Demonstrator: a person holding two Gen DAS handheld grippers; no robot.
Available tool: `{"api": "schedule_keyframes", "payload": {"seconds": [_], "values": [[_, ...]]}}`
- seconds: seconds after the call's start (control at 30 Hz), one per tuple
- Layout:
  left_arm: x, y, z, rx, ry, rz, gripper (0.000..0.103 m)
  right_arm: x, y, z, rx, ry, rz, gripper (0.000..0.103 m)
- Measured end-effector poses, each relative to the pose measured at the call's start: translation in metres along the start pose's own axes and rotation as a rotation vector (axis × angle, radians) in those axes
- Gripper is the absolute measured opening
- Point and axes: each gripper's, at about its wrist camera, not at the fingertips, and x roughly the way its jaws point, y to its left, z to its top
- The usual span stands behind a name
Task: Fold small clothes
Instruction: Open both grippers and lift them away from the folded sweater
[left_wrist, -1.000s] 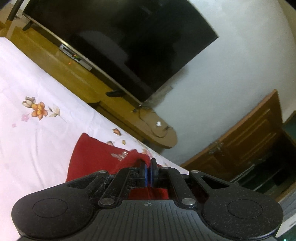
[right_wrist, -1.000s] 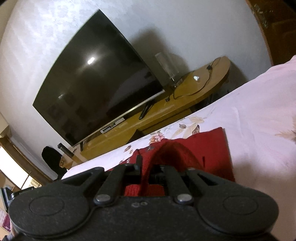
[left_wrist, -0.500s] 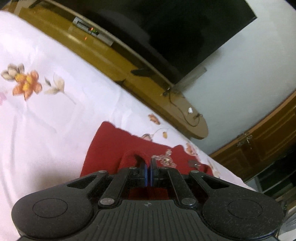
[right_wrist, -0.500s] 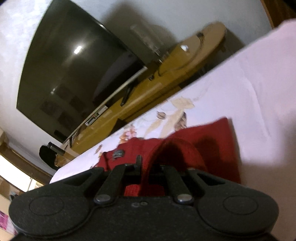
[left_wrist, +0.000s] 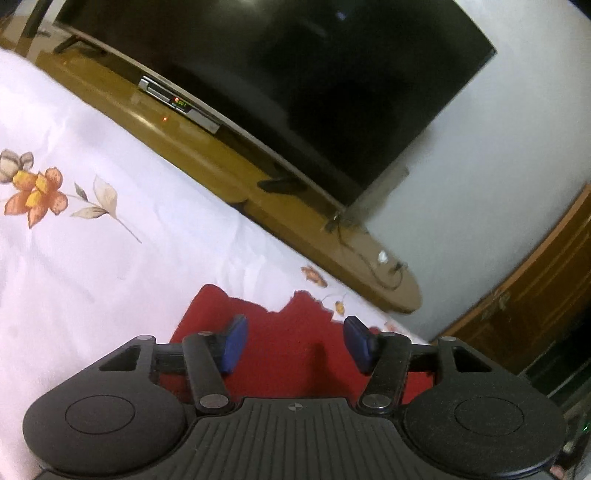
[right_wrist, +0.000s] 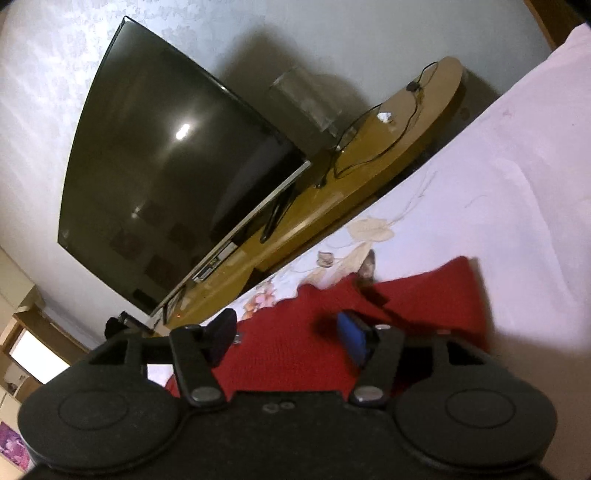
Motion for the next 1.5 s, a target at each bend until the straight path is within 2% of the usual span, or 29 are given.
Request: {"api": "schedule_keyframes", "payload": {"seconds": [0.07,0.17,0.27,0.3,0.33,0.37,0.4,0.47,0.5,0.6,0.9,0.97,1.03,1.1,1.17,1.23,1.27,1.3,1.33,1.43,1.5], "values": [[0.0,-0.008,0.003,0.079,0.014,0.046,0.056,-0.003,-0.001,0.0,0.003,-0.008,-0.01,0.051],[0.005,-0.021,0.005,0.24,0.075,0.124,0.05,-0.009,0.006,0.005,-0.048,-0.043,-0.066,0.054],[0.011,-0.036,0.004,0.389,0.12,0.174,0.046,0.002,0.019,0.005,-0.185,0.013,-0.171,0.053],[0.012,-0.04,0.004,0.429,0.13,0.188,0.041,0.006,0.024,0.003,-0.229,0.034,-0.202,0.052],[0.014,-0.044,0.003,0.462,0.137,0.197,0.028,0.012,0.03,0.001,-0.275,0.051,-0.241,0.051],[0.013,-0.045,0.004,0.468,0.141,0.188,0.022,0.017,0.036,-0.001,-0.327,0.062,-0.286,0.051],[0.012,-0.047,0.005,0.474,0.14,0.182,0.012,0.022,0.042,-0.003,-0.372,0.072,-0.32,0.048],[0.007,-0.049,0.002,0.491,0.126,0.184,0.006,0.03,0.05,-0.01,-0.467,0.096,-0.383,0.033],[0.004,-0.049,0.002,0.484,0.114,0.182,0.005,0.032,0.052,-0.011,-0.5,0.104,-0.396,0.021],[-0.006,-0.048,0.002,0.472,0.077,0.173,0.005,0.03,0.057,-0.014,-0.555,0.084,-0.408,0.005],[-0.014,-0.061,0.011,0.499,-0.046,0.147,0.004,0.012,0.066,-0.005,-0.59,-0.075,-0.395,0.004],[-0.006,-0.058,0.009,0.503,-0.025,0.179,0.004,0.011,0.066,-0.004,-0.586,-0.1,-0.402,0.004],[0.013,-0.048,0.002,0.503,0.061,0.219,0.005,0.024,0.059,-0.007,-0.608,-0.052,-0.463,0.004],[0.013,-0.046,0.005,0.48,0.061,0.217,0.005,0.037,0.044,-0.009,-0.575,0.031,-0.504,0.004],[0.015,-0.048,0.004,0.498,0.071,0.228,0.005,0.037,0.04,-0.009,-0.557,0.028,-0.496,0.005],[0.014,-0.052,0.003,0.522,0.069,0.244,0.005,0.039,0.042,-0.009,-0.565,0.039,-0.491,0.01],[0.015,-0.055,0.002,0.536,0.067,0.253,0.007,0.039,0.042,-0.009,-0.572,0.045,-0.488,0.011],[0.014,-0.058,0.002,0.553,0.064,0.271,0.016,0.039,0.043,-0.009,-0.579,0.05,-0.483,0.02],[0.011,-0.062,0.002,0.569,0.051,0.293,0.03,0.037,0.045,-0.009,-0.582,0.044,-0.479,0.023],[-0.008,-0.077,0.004,0.602,-0.029,0.3,0.035,0.018,0.057,-0.012,-0.599,-0.029,-0.427,0.029],[-0.006,-0.094,0.005,0.618,-0.023,0.274,0.035,0.019,0.074,-0.015,-0.641,-0.031,-0.379,0.029]]}}
